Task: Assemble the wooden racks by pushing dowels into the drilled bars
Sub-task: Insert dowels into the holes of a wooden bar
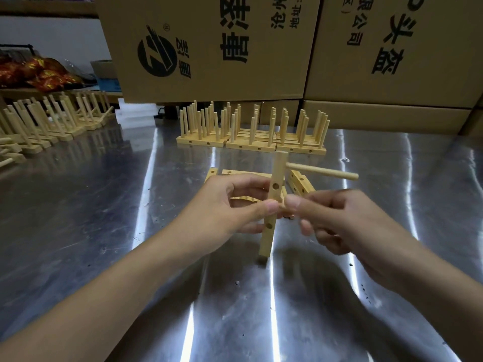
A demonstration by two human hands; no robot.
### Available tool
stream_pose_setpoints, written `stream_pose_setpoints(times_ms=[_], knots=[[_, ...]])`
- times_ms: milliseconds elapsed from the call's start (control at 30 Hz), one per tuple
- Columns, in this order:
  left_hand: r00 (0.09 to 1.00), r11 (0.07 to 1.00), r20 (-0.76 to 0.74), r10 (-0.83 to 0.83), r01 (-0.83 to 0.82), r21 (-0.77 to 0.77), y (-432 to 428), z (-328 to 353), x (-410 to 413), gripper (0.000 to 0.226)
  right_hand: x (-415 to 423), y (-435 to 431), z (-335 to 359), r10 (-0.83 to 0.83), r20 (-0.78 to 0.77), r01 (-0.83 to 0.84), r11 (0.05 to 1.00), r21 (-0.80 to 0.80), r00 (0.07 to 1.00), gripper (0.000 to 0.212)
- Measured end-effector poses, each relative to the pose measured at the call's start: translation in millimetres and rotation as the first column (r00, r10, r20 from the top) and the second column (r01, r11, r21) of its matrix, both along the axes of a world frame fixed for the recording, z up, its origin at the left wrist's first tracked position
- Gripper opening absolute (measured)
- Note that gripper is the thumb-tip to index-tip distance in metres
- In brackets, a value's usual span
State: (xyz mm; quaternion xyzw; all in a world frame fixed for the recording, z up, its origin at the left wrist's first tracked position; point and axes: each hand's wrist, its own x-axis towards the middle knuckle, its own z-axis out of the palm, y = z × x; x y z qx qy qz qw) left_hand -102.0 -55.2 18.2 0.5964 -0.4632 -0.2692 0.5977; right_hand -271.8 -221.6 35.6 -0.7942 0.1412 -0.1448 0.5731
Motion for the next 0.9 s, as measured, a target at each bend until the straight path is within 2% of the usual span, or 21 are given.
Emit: stream_pose_setpoints(times_ms=[67,100,133,167,200,233,267,333,367,433,533,667,767,833,900], knots=[[0.993,0.998,-0.101,0.058,-0.06,-0.011,-0.5,1.2,5.2,0.03,-3.3,-8.7,8.5,0.013,0.061,-0.02,0.995,0.102,0.998,0.063],[0.982,0.994,-0.161,0.1,-0.104,-0.016,0.1,2.0,9.0,0.029,-4.8,-14.8,10.8,-0.035,0.104,0.02,0.99,0.14,0.994,0.065],[0.961,0.988,-0.237,0.142,-0.151,-0.022,1.0,3.1,13.4,0.028,-5.6,-20.4,10.1,-0.101,0.149,0.081,0.987,0.136,0.984,0.061],[0.929,0.98,-0.328,0.174,-0.195,-0.033,2.1,4.4,18.0,0.027,-5.4,-24.9,7.2,-0.175,0.197,0.167,0.984,0.057,0.964,0.051],[0.885,0.971,-0.424,0.192,-0.234,-0.048,3.3,5.5,22.1,0.027,-4.7,-29.5,1.3,-0.246,0.244,0.281,0.952,-0.121,0.938,0.039],[0.836,0.961,-0.511,0.2,-0.269,-0.064,4.3,6.1,25.3,0.028,-2.9,-33.4,-7.7,-0.29,0.273,0.376,0.857,-0.354,0.917,0.03],[0.792,0.951,-0.576,0.205,-0.3,-0.074,5.0,6.4,27.7,0.028,-0.8,-33.6,-16.4,-0.291,0.258,0.388,0.727,-0.566,0.922,0.026],[0.729,0.936,-0.651,0.213,-0.344,-0.079,5.9,6.1,30.6,0.025,4.7,-31.1,-31.7,-0.256,0.132,0.25,0.515,-0.82,0.958,0.036],[0.707,0.931,-0.673,0.216,-0.356,-0.076,5.8,5.8,31.2,0.023,7.2,-30.4,-37.0,-0.252,0.067,0.181,0.46,-0.869,0.965,0.04],[0.672,0.928,-0.709,0.213,-0.367,-0.07,6.2,5.8,32.4,0.023,12.5,-28.9,-42.5,-0.259,0.009,0.119,0.411,-0.904,0.966,0.045],[0.655,0.93,-0.731,0.194,-0.36,-0.075,7.0,6.5,33.7,0.025,22.4,-26.0,-46.3,-0.279,0.051,0.149,0.344,-0.927,0.959,0.047],[0.656,0.929,-0.729,0.196,-0.361,-0.075,6.5,4.7,35.1,0.02,29.3,-24.8,-49.0,-0.339,0.099,0.206,0.296,-0.933,0.936,0.029],[0.653,0.93,-0.731,0.197,-0.361,-0.072,6.1,4.0,35.7,0.02,27.9,-24.1,-46.2,-0.379,0.095,0.214,0.288,-0.933,0.921,0.026],[0.647,0.93,-0.737,0.196,-0.36,-0.069,5.5,4.0,34.9,0.021,25.7,-24.5,-42.0,-0.384,0.161,0.282,0.281,-0.918,0.909,0.024],[0.636,0.932,-0.748,0.189,-0.357,-0.067,4.8,4.1,33.8,0.025,21.5,-25.8,-36.1,-0.383,0.303,0.43,0.308,-0.849,0.873,0.02]])
